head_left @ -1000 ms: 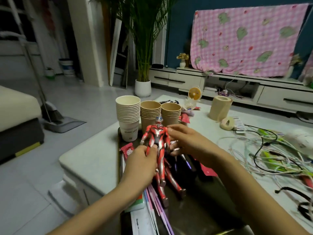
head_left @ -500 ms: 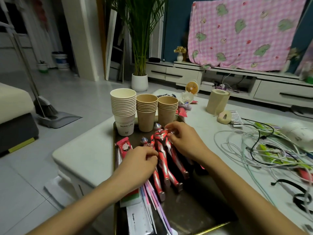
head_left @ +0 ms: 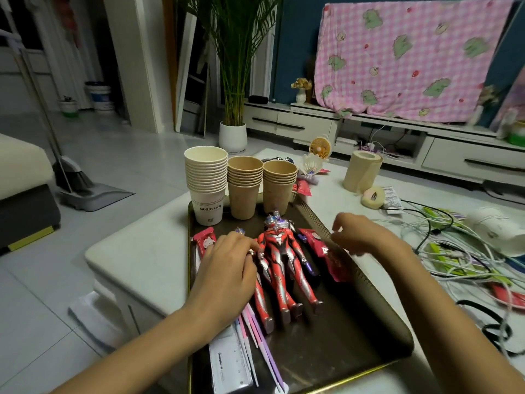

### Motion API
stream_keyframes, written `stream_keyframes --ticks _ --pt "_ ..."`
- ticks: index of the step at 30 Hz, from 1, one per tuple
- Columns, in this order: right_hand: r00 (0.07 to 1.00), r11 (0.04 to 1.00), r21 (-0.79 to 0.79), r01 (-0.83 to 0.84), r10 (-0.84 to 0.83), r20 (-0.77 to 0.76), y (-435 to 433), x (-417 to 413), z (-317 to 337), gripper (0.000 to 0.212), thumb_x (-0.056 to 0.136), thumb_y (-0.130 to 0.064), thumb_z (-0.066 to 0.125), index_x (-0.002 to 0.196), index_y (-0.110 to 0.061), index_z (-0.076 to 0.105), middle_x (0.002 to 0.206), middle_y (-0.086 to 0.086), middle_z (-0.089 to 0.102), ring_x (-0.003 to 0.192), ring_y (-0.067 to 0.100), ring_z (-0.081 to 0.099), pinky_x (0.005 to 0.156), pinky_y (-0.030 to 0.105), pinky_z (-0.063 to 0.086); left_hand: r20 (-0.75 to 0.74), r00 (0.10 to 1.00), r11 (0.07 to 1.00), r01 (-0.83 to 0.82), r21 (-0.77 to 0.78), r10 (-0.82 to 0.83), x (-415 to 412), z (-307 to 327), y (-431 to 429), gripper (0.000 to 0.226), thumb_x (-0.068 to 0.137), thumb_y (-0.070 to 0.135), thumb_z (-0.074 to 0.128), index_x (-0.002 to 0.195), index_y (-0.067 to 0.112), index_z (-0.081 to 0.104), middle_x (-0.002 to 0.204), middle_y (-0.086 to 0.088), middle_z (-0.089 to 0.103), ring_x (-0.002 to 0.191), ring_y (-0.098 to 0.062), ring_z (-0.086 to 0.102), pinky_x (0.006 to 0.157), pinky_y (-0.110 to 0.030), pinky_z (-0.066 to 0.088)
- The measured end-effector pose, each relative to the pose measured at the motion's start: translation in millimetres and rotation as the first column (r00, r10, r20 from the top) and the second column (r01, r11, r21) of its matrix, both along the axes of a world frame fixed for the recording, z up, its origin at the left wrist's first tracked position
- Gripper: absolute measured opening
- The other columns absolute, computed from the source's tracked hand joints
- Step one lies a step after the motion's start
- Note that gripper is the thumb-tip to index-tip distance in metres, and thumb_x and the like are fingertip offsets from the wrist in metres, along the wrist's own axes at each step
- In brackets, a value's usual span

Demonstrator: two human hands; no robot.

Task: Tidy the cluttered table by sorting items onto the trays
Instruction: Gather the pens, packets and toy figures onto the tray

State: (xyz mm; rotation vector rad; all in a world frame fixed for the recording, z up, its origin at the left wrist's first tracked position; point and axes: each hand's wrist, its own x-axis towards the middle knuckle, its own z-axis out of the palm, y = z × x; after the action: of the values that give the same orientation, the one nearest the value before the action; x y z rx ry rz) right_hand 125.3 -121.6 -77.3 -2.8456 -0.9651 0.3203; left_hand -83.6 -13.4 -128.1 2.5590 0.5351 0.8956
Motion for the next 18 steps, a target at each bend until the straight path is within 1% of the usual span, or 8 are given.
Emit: stream_keyframes --ticks 1,2,4,5,8,10,13,18 --pt "0.994 0.999 -0.044 0.0 -0.005 -0.111 -2.5 0.8 0.4 0.03 0.092 -0.023 0.05 0.114 -0.003 0.055 0.106 0.017 0.062 0.08 0.026 0.064 0.066 0.033 0.055 -0.004 1.0 1.0 -0.006 0.008 0.006 0.1 -0.6 0.3 0.023 0.093 0.013 0.044 0.109 0.02 0.059 0.106 0.009 0.053 0.103 -0.007 0.045 0.089 -0.018 0.028" --pt "0.988 0.998 -0.057 -0.012 0.003 -0.156 -2.5 2.0 0.0 0.029 0.093 -0.022 0.05 0.112 0.0 0.058 0.104 0.018 0.064 0.076 0.026 0.066 0.062 0.03 0.055 -0.004 1.0 1.0 -0.009 0.015 0.01 0.3 -0.9 0.4 0.022 0.092 0.012 0.045 0.108 0.019 0.059 0.106 0.009 0.053 0.103 -0.007 0.045 0.089 -0.019 0.027" --pt "0.994 0.998 -0.026 -0.057 0.055 -0.091 -0.7 5.9 -4.0 0.027 0.091 -0.017 0.051 0.103 0.003 0.063 0.1 0.02 0.067 0.073 0.028 0.067 0.058 0.03 0.055 -0.007 1.0 1.0 -0.008 0.028 0.008 0.4 -0.9 -0.6 0.022 0.092 0.011 0.046 0.107 0.019 0.059 0.105 0.008 0.054 0.102 -0.008 0.045 0.087 -0.019 0.025" --pt "0.997 0.997 0.005 -0.075 0.075 -0.036 -0.1 7.5 -7.3 0.025 0.09 -0.015 0.052 0.099 0.004 0.065 0.098 0.019 0.067 0.074 0.027 0.067 0.06 0.032 0.054 -0.01 1.0 0.999 -0.005 0.034 0.006 0.4 -0.8 -1.2 0.021 0.092 0.01 0.046 0.106 0.019 0.059 0.104 0.007 0.054 0.102 -0.008 0.045 0.087 -0.019 0.025" --pt "0.995 0.981 0.171 -0.095 0.089 0.042 2.2 11.2 -22.0 0.021 0.087 -0.012 0.054 0.093 0.002 0.069 0.094 0.017 0.069 0.082 0.026 0.063 0.07 0.033 0.05 -0.01 1.0 1.0 -0.002 0.03 0.002 0.0 0.1 -1.8 0.021 0.091 0.009 0.046 0.106 0.018 0.059 0.104 0.006 0.054 0.101 -0.01 0.046 0.087 -0.021 0.026" --pt "0.994 0.957 0.275 -0.096 0.076 0.083 6.4 9.2 -30.8 0.021 0.087 -0.01 0.053 0.093 0.001 0.069 0.094 0.017 0.069 0.083 0.026 0.061 0.07 0.03 0.045 -0.001 1.0 1.0 -0.01 0.025 0.01 0.3 0.9 -1.5 0.022 0.092 0.01 0.045 0.107 0.018 0.059 0.105 0.006 0.054 0.102 -0.011 0.046 0.085 -0.02 0.025" --pt "0.994 0.928 0.362 -0.085 0.052 0.1 13.7 8.6 -37.2 0.021 0.085 -0.007 0.051 0.09 -0.001 0.07 0.092 0.016 0.07 0.078 0.023 0.057 0.066 0.026 0.041 0.01 1.0 0.999 -0.028 0.019 0.028 0.8 1.6 1.0 0.023 0.092 0.011 0.045 0.111 0.018 0.057 0.108 0.007 0.053 0.103 -0.008 0.044 0.082 -0.016 0.02" --pt "0.996 0.896 0.439 -0.073 0.042 0.081 33.2 9.4 -42.1 0.021 0.082 -0.007 0.051 0.088 0.001 0.069 0.093 0.019 0.069 0.087 0.029 0.06 0.074 0.033 0.047 0.018 0.996 0.996 -0.085 -0.016 0.085 3.3 3.0 12.1 0.023 0.09 0.01 0.047 0.11 0.017 0.057 0.109 0.005 0.054 0.106 -0.012 0.046 0.088 -0.022 0.025"
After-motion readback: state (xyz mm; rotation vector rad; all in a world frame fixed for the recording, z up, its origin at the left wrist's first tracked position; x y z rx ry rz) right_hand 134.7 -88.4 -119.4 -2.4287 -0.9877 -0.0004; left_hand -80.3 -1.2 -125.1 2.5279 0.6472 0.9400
